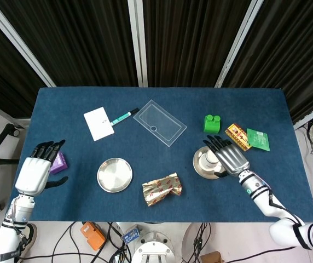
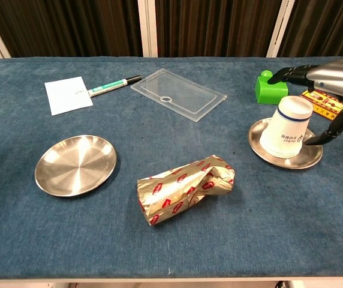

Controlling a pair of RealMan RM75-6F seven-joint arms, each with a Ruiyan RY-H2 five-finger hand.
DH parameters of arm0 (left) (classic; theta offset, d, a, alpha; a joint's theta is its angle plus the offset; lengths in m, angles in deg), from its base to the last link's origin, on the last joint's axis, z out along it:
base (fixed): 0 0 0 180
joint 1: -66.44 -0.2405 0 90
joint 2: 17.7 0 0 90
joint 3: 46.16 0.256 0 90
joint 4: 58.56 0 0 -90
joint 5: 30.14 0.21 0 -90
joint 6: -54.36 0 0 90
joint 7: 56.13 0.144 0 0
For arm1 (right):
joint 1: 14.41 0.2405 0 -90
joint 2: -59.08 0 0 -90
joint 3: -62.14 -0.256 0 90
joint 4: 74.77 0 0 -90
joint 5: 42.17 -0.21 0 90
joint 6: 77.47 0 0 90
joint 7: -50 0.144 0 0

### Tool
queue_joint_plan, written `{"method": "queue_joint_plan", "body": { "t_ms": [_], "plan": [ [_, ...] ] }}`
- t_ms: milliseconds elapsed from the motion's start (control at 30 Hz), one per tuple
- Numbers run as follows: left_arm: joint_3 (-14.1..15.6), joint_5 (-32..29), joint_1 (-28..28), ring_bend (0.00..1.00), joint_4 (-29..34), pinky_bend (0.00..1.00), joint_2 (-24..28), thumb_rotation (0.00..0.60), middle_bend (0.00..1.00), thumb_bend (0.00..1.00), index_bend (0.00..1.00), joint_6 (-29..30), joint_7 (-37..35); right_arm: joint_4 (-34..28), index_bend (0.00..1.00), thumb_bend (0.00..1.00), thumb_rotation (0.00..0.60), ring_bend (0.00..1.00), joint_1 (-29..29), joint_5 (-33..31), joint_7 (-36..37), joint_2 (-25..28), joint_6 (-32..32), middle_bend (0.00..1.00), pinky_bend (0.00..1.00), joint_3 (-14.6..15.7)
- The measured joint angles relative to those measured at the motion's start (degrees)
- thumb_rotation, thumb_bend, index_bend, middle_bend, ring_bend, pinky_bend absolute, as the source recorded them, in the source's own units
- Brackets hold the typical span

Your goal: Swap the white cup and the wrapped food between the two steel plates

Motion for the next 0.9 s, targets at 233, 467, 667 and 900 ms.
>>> {"method": "queue_joint_plan", "body": {
  "t_ms": [233,467,667,900],
  "plan": [
    [2.69,5.59,0.86,0.10,5.23,0.16,1.76,0.600,0.12,0.04,0.06,-1.63,-1.73,-3.32,0.00,0.21,0.439,0.00,-4.56,6.34,1.86,3.48,8.58,0.00,0.02,1.12],
    [3.56,8.05,4.73,0.10,10.17,0.16,-2.03,0.600,0.12,0.05,0.06,-8.63,-0.50,-3.20,0.00,0.21,0.445,0.00,-17.23,12.15,2.16,5.09,26.49,0.00,0.00,4.15],
    [2.24,3.86,9.66,0.10,12.82,0.16,-9.71,0.600,0.11,0.05,0.06,-19.00,5.71,0.91,0.00,0.21,0.446,0.00,-25.36,12.88,8.25,4.64,32.39,0.00,0.00,5.35],
    [0.09,-4.73,14.69,0.10,11.28,0.16,-21.61,0.600,0.11,0.03,0.06,-26.07,15.91,3.34,0.00,0.21,0.446,0.00,-27.24,11.45,14.42,5.88,31.63,0.00,0.00,3.37]
  ]
}}
